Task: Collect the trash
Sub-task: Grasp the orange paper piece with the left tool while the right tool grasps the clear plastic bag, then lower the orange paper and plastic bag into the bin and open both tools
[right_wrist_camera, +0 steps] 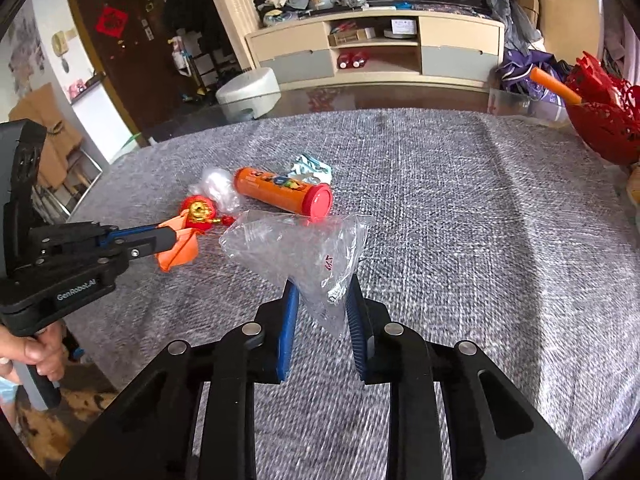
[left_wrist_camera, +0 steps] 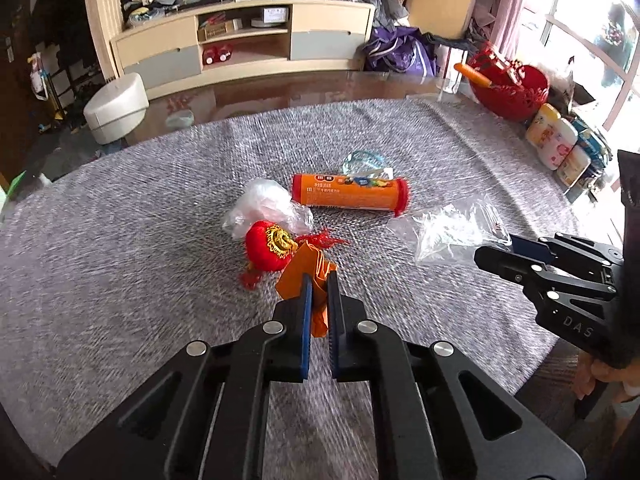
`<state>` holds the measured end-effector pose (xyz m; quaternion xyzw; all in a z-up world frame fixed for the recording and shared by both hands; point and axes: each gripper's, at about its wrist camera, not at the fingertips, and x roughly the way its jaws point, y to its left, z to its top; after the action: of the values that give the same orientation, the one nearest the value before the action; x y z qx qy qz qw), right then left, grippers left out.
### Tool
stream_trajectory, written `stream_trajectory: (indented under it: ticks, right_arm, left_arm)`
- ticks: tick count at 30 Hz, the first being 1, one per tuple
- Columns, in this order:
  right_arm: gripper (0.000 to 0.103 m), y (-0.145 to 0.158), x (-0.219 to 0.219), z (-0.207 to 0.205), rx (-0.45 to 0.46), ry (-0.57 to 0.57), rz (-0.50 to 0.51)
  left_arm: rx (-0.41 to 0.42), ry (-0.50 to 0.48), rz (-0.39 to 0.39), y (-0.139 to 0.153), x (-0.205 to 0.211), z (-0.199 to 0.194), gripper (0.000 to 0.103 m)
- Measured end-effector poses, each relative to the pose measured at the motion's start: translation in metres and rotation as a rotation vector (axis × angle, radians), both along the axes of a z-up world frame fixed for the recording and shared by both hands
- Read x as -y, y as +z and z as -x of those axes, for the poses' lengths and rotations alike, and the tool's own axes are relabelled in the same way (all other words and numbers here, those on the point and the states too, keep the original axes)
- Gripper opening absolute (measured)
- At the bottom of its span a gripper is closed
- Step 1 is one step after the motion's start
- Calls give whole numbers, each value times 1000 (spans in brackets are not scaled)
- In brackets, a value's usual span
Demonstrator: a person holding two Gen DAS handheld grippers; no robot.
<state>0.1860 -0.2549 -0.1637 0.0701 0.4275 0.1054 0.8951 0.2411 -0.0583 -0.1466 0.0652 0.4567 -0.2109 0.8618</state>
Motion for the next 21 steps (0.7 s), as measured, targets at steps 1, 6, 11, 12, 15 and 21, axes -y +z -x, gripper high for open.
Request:
stream_trajectory:
  ticks: [1,6,11,12,15,21]
  right_arm:
    - [25,5,-1,6,9,0,0]
    - [25,19,-5,33,34,-17,19]
    - [25,29,-14,63,45,-8,29]
    - [25,30,-16,69,46,-5,31]
    - [25,34,-20,89,48,1,33]
    - [25,30,-28,126,34,12,42]
  left_arm:
    - [8,2,2,6,-2,7,5]
    - [34,-8,5,27,-9,42,6]
    - [34,-1,17,35,-16,81,6]
    - [33,1,23,36,-17,88,6]
    - [33,8,47,37,-23,113,6]
    - [30,11,66,31,-24,156,6]
